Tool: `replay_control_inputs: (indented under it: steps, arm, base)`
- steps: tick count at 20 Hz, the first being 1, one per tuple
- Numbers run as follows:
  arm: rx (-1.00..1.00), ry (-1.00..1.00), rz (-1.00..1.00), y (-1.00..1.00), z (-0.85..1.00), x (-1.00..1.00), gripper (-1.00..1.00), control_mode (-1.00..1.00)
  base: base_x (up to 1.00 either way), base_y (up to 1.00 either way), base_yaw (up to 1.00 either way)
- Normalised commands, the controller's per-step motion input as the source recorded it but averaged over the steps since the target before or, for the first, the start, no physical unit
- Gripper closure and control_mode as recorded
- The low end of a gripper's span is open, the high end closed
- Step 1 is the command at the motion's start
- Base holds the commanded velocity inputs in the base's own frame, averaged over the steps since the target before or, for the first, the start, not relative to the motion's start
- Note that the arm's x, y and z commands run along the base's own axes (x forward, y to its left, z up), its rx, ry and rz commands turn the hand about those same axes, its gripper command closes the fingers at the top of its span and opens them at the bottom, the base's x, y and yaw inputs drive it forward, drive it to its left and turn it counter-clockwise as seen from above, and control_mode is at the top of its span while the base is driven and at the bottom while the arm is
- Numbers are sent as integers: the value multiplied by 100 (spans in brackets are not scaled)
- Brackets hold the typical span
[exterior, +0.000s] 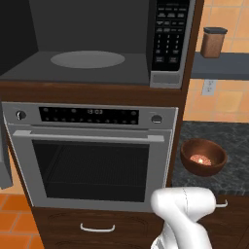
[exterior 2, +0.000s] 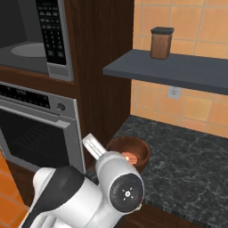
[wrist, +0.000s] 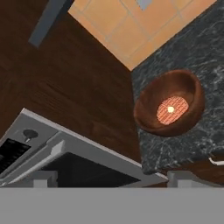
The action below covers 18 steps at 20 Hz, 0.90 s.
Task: Open the microwave, place the bowl with waffle inside the microwave, then close the microwave door and turn it on.
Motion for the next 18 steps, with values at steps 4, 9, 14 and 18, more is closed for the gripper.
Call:
replay_control_inputs:
  steps: [4,9,14,18]
  arm:
    - [-2,22,-10,-21,-46,19,-100,-100]
    - [-1,28,-5,0,-50,57,-100,-100]
    - [4,17,0,-23,-44,87,-100,-100]
    - [1,18,0,-25,-55,81,-100,-100]
  base:
    - [0,0,0]
    - [0,0,0]
    - [0,0,0]
    - [0,0,0]
